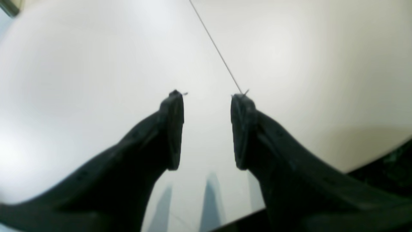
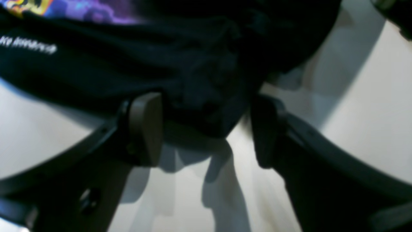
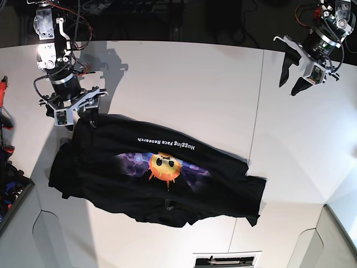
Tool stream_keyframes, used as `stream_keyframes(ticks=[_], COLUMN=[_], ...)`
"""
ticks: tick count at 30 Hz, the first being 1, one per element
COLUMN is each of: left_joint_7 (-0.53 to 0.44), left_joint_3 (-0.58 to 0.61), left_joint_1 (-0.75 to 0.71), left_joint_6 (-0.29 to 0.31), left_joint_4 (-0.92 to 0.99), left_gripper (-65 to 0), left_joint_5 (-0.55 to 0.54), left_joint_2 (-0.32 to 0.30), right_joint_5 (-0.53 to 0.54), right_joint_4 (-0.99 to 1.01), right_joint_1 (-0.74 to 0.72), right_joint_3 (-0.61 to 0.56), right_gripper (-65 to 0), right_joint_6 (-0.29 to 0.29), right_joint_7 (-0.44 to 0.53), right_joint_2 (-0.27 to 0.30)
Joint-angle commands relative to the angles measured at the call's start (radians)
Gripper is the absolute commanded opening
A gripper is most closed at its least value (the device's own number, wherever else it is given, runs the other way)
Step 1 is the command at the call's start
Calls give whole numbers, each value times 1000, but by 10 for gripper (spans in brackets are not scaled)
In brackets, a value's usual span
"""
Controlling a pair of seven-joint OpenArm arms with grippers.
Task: Layout the t-shirt on the table in an organized manner, then fold the t-shirt properly
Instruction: 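Lower the right gripper onto the black t-shirt's collar edge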
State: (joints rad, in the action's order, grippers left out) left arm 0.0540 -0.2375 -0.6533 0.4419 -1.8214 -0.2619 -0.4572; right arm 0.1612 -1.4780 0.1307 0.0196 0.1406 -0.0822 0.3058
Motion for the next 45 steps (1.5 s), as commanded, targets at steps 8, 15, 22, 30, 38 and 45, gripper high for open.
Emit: stream_keyframes(ticks=[8, 15, 22, 30, 38, 45], left_joint_7=[-16, -15, -15, -5, -5, -3], left_joint_3=[127, 201, 201, 201, 201, 201], left_joint_1=[206, 308, 327, 329, 357, 371], left_joint_6=[-19, -19, -47, -64, -64, -64], left_joint_4=[217, 268, 279, 279, 279, 279], left_gripper=[-375, -375, -375, -375, -375, -375], left_joint_5=[-8, -8, -8, -8, -19, -19], left_joint_2=[-11, -11, -9, -9, -8, -8], right_joint_5=[-77, -119, 84, 169, 180, 80], right_joint_4=[79, 45, -161, -519, -511, -466], right_joint_1=[-51, -53, -52, -53, -53, -53], right_joint_3=[3, 3, 3, 46, 146, 172], right_gripper=[-410, -650, -650, -650, -235, -196], right_joint_6=[-36, 49, 208, 287, 227, 166], right_joint_7=[21, 14, -133, -214, -230, -246], right_joint_2=[-97, -193, -288, -319, -342, -333])
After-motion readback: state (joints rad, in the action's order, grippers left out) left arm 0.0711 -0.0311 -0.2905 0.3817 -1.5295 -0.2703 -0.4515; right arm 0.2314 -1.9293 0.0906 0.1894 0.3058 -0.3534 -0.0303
